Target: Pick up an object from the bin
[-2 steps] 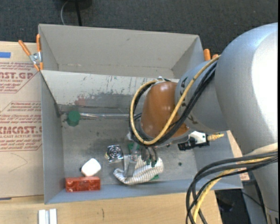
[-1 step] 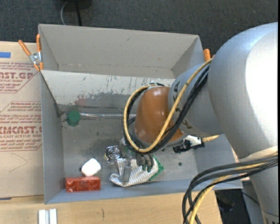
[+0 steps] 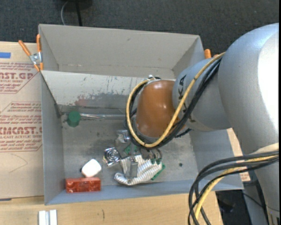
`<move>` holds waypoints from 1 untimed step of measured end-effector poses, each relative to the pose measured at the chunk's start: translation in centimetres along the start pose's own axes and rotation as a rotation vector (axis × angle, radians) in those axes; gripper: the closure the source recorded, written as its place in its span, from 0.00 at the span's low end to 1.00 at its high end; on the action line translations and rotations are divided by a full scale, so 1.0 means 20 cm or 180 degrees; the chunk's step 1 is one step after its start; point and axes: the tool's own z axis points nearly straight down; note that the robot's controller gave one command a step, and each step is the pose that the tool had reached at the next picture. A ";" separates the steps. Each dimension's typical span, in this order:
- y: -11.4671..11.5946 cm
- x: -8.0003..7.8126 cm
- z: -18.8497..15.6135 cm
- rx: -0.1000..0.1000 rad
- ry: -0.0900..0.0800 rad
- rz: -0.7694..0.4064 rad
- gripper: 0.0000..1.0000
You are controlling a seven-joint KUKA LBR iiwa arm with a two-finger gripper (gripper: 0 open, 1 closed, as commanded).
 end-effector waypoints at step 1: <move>-0.12 -0.01 0.01 0.0001 -0.0009 -0.0460 0.00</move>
Offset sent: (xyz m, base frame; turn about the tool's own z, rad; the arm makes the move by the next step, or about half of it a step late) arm -0.0100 -0.0444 0.0031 0.3361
